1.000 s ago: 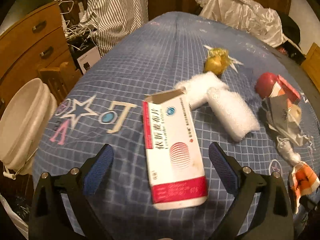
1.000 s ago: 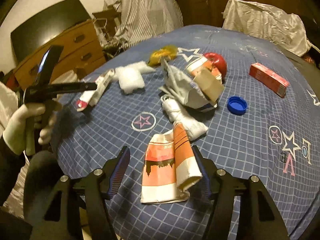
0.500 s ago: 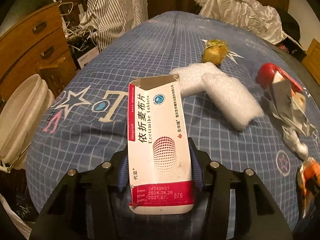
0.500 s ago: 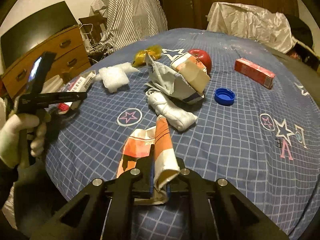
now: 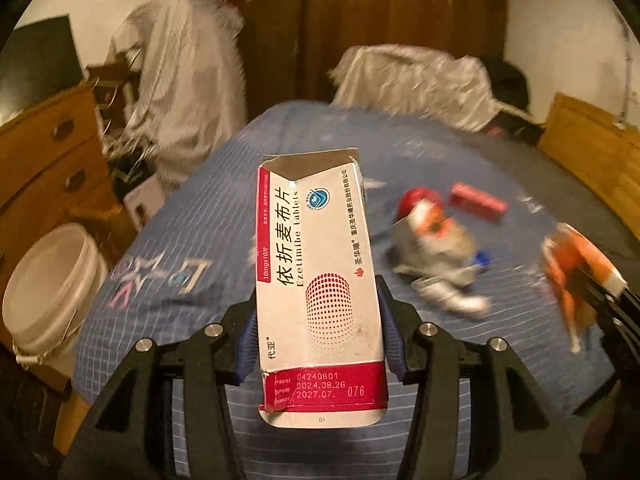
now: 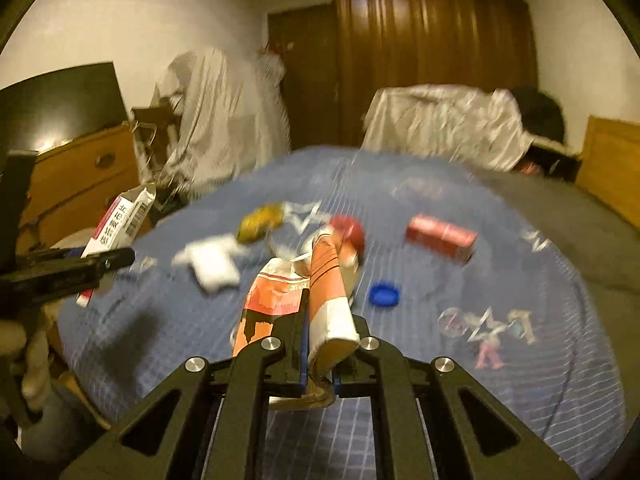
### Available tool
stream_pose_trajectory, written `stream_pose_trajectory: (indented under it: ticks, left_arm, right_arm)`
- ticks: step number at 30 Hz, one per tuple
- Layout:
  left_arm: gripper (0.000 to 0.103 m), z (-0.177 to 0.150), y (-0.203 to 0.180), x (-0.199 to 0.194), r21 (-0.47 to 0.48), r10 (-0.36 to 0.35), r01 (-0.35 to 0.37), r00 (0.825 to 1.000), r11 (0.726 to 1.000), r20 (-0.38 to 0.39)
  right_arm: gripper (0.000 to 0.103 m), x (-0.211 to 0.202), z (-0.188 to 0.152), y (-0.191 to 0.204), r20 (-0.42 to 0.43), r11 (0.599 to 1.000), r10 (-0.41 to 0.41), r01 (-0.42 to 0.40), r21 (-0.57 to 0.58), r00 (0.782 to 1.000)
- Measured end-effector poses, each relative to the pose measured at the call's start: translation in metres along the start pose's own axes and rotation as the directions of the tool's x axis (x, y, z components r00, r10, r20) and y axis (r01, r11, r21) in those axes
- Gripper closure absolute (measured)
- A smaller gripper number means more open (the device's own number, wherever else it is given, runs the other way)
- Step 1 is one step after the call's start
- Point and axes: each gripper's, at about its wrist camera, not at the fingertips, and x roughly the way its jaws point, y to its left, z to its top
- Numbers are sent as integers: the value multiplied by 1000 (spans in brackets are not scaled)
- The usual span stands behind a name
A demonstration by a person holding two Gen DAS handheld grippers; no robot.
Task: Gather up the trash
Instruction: 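Carry the medicine box and paper bag to the white bucket with both tools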
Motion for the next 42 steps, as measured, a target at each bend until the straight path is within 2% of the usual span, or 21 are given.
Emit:
stream_pose_trajectory:
  ticks: [5,11,24,28,33,42]
  left_arm:
    - [54,8,-27,-26,40,-49,46,996,998,79]
    - [54,13,-45,-41,69,-80,71,989,995,126]
    - [55,23,-47,-47,74,-96,85,983,994,158]
    - [55,28,-36,-51,66,-77,67,983,996,169]
    - [54,41,1,-58,22,-9,5,982,1000,189]
    - [54,57,89,-66,-92,131,-116,976,989,175]
  right_arm:
    - [94,-29,23,2,96,998,-64,65,-9,993]
    - [94,-51,40,4,165,992,-120,122,-6,979]
    - [94,-61,44,6,183,991,-132,136,-6,974]
    - [94,-59,49,13,179,994,-102,105,-7,979]
    - [94,-46,66,36,172,999,-36,42,-32,985]
    - [94,-7,114,126,142,985,146,-130,-113,979]
